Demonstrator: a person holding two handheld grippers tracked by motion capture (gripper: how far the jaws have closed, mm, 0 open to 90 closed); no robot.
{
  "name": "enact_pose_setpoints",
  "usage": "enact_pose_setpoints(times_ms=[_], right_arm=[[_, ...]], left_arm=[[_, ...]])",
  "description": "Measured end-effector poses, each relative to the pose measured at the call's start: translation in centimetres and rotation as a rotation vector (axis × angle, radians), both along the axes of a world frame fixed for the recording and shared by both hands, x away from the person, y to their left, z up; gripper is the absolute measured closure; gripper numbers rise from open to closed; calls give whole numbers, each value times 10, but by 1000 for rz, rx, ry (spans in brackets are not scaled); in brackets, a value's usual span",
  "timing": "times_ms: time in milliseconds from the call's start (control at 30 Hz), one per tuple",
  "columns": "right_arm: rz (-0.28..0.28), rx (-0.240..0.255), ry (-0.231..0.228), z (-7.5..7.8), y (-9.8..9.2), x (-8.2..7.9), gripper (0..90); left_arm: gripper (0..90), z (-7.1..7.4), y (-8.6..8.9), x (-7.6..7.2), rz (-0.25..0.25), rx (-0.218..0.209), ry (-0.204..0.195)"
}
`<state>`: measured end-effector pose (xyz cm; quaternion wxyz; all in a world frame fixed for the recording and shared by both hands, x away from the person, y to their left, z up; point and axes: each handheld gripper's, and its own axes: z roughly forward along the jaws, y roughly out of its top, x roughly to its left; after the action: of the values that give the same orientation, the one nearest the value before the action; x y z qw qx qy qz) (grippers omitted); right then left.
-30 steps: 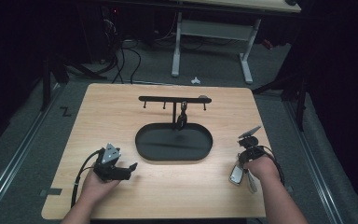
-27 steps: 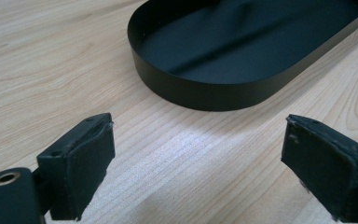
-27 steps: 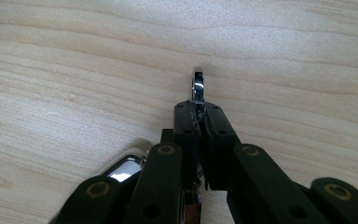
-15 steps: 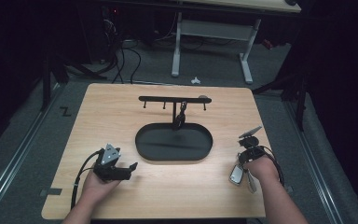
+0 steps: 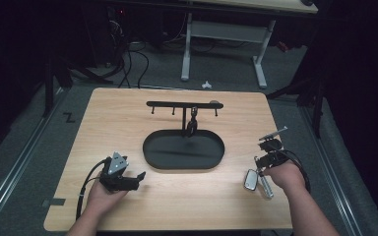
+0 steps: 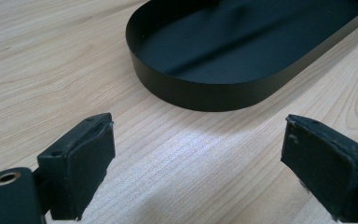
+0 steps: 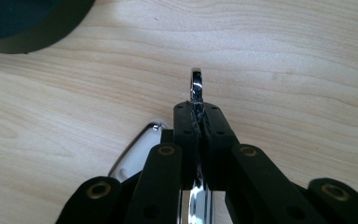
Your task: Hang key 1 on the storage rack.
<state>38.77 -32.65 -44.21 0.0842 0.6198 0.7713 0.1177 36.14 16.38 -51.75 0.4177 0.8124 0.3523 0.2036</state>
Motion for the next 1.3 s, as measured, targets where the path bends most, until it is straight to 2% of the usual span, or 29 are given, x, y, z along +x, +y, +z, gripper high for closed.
enact_pose_setpoints(times_ms=[167, 200, 600, 1067, 1300], right_arm=[[10, -8, -2, 17, 6, -2, 859], [17, -9, -15, 22, 9, -3, 860], [29, -24, -37, 50, 23, 2, 859], [52, -33, -78, 75, 35, 10, 859], [65, -31, -86, 80, 43, 14, 859]], left_arm=[[101, 0, 0, 0, -2, 2, 0], [101, 0, 1, 0, -2, 4, 0], [101, 1, 2, 1, -2, 1, 1], [102, 1, 2, 2, -6, 8, 2], [104, 1, 2, 2, -8, 11, 4]])
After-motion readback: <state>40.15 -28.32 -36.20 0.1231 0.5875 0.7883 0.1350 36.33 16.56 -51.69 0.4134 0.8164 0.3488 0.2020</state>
